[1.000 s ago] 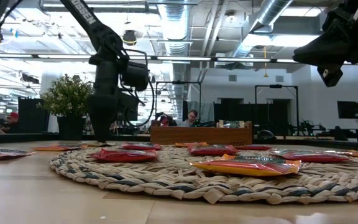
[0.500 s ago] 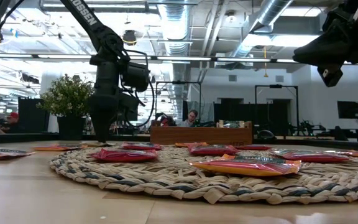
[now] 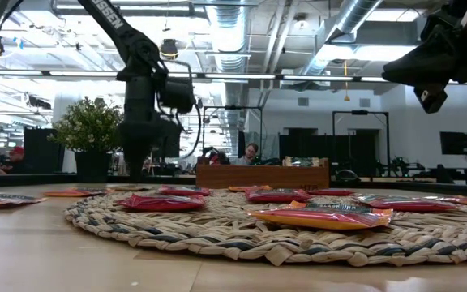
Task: Pick & Place Tea
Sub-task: Put the brown tea bag into the right section of the wooden organizer
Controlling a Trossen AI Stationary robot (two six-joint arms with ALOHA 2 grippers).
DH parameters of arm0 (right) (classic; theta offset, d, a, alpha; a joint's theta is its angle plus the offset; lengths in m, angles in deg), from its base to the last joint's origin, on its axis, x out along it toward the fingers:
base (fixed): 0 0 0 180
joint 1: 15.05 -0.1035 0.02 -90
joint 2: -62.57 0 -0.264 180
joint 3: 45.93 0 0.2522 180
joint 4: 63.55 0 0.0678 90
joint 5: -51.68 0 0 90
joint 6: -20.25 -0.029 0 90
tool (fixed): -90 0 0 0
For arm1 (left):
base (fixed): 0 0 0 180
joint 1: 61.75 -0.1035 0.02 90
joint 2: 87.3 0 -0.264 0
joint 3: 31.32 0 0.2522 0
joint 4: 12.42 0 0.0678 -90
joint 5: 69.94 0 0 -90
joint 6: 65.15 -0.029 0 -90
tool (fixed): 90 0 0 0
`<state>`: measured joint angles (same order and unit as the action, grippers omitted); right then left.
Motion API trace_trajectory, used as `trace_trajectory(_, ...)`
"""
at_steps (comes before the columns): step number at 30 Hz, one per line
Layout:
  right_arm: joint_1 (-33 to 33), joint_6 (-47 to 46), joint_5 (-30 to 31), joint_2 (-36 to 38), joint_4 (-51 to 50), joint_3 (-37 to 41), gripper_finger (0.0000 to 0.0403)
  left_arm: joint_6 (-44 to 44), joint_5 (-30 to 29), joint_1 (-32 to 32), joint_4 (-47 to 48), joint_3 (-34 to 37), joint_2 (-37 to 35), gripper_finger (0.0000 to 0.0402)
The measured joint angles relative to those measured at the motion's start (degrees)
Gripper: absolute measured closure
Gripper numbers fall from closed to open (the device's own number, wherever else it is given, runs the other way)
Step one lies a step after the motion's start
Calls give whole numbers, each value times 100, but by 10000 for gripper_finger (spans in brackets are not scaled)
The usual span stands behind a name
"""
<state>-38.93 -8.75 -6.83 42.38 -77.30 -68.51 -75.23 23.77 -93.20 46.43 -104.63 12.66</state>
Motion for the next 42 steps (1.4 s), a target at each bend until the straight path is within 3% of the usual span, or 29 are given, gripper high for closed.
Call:
trace_trajectory(15, 0, 2, 0, 0, -6, 0, 351, -450, -348, -75, 4, -159, 78, 161)
trace_trajectory(30, 2, 0, 0, 0, -26, 2, 351, -495, -311, -82, 14, -76, 542, 164)
trace_trajectory(34, 2, 0, 0, 0, -39, 2, 351, -492, -305, -84, -2, -72, 548, 196)
trace_trajectory(42, 2, 0, 0, 0, -39, 2, 351, -340, -343, -90, -25, -67, 551, 299)
